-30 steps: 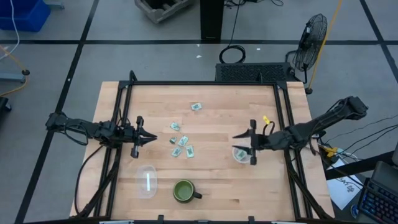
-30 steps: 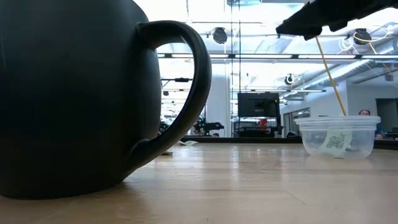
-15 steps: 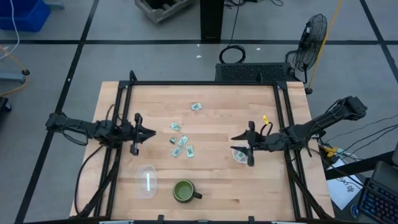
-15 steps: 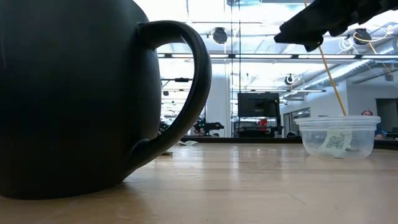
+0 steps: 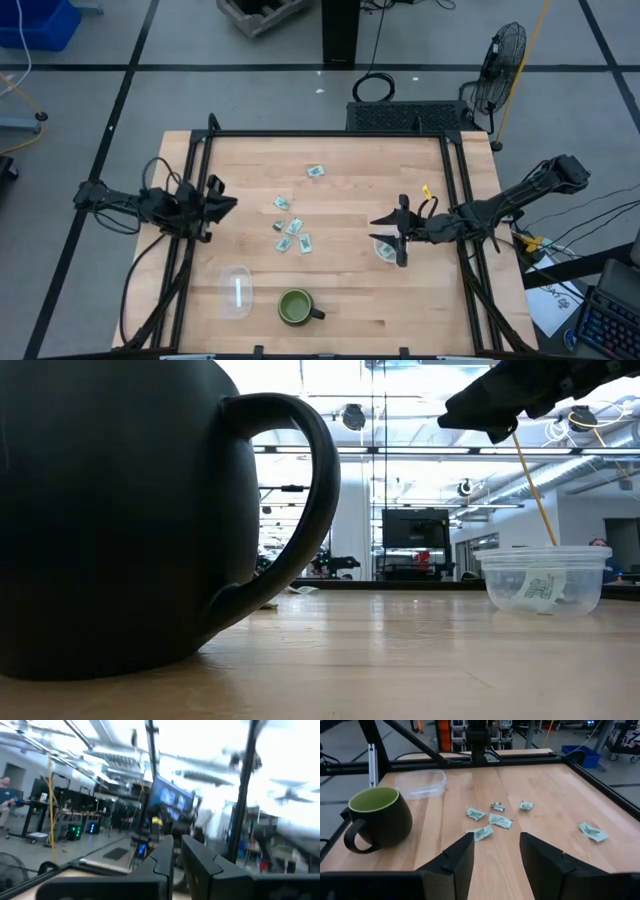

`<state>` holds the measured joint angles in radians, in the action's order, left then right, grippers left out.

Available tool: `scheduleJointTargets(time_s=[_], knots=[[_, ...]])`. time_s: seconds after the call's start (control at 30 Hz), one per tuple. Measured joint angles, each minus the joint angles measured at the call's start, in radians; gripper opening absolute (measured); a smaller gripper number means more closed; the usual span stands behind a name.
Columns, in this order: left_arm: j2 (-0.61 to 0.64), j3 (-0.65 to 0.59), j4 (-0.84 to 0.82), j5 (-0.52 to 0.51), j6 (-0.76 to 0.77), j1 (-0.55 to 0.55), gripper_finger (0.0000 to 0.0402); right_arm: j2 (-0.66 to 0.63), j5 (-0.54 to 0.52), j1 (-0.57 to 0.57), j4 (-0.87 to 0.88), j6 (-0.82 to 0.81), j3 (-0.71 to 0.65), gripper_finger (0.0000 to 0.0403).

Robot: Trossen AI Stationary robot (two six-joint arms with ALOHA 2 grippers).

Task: Pick and place Stevia / Truvia into bins
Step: Put the white stevia packet into the rectangular transparent container

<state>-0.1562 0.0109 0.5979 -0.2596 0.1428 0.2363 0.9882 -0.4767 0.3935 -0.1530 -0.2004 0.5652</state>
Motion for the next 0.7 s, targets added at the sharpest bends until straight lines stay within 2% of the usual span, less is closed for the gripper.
scheduleJointTargets(time_s=[0.17,0.27,0.43,0.6,0.7], knots=[[-0.039,0.000,-0.027,-0.127,0.121,0.000,0.0042,0.000,0.001,0.000,0.004,0.004,0.000,0.0149],[-0.127,0.002,-0.053,-0.186,0.209,0.000,0.0043,0.012,0.001,0.000,0.007,-0.011,0.000,0.0150],[-0.330,0.086,-0.133,-0.187,0.326,0.000,0.0048,0.044,0.007,0.001,-0.057,-0.104,-0.049,0.0146],[-0.558,0.224,-0.259,-0.198,0.331,0.000,0.0109,0.056,0.006,0.001,-0.211,-0.177,-0.163,0.0144],[-0.679,0.315,-0.397,-0.299,0.376,-0.011,0.0158,0.056,0.006,0.001,-0.344,-0.212,-0.239,0.0144]])
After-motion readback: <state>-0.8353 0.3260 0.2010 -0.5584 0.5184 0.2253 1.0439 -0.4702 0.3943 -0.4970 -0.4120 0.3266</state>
